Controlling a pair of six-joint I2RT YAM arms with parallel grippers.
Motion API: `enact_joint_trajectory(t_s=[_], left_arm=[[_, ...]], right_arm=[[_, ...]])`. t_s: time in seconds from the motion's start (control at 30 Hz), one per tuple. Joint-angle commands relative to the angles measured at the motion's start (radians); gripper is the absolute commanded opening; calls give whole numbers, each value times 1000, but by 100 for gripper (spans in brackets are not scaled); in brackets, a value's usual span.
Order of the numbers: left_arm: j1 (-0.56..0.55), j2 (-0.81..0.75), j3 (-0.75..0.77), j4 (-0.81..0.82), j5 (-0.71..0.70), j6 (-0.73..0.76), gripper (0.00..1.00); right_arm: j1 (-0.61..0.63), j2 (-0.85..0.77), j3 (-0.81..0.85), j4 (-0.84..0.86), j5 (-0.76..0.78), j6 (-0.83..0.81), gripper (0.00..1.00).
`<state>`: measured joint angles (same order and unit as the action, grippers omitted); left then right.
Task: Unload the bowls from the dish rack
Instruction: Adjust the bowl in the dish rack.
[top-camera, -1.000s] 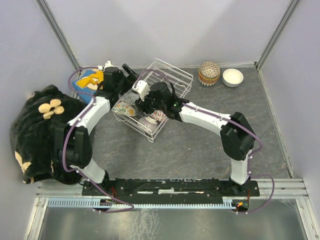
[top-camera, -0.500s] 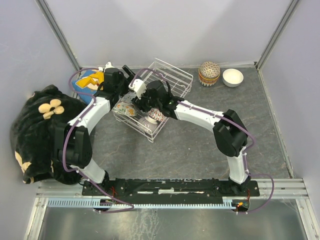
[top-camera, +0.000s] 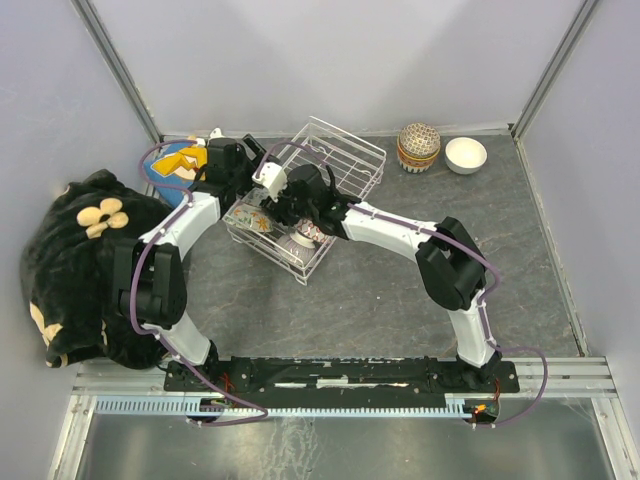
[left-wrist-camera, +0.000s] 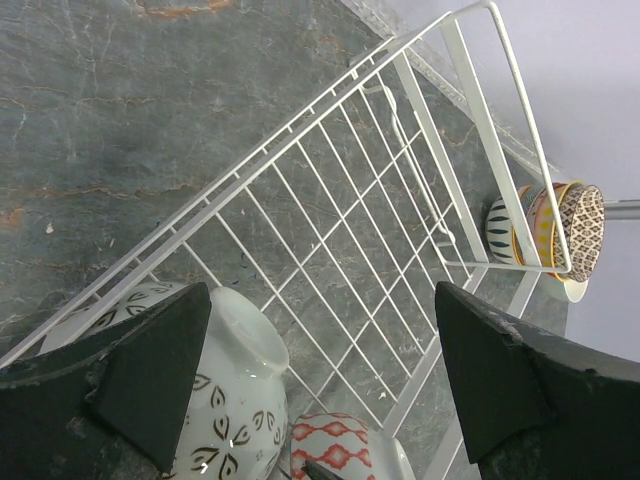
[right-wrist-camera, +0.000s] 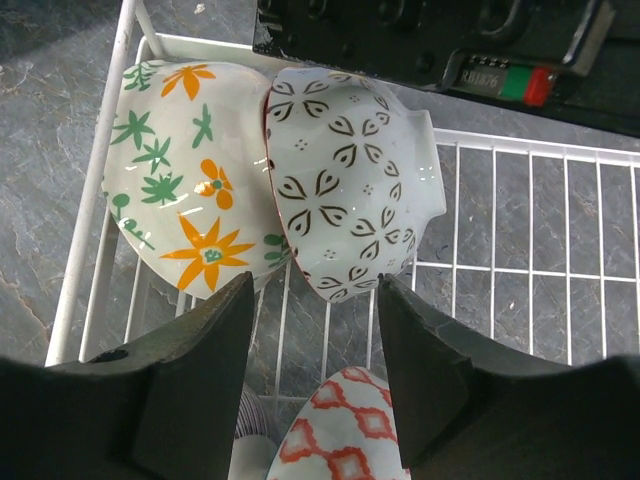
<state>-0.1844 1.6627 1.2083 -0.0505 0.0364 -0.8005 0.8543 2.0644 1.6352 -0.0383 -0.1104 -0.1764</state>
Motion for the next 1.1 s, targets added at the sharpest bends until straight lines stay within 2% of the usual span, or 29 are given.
enact_joint_trajectory(t_s=[0.0,0.5,0.77,1.07], left_arm=[[10,5,19,35,18,-1,99],[25,-10,-9,62,-65,-64,99],[26,-6,13,21,-136,5,99],[26,-6,63,-61,-262,151,99]], right_arm=[[10,14,59,35,39,-23,60],[12,41,68,47,66,-29,58],[12,41,63,62,75,-26,58],[11,41,56,77,77,-22,58]])
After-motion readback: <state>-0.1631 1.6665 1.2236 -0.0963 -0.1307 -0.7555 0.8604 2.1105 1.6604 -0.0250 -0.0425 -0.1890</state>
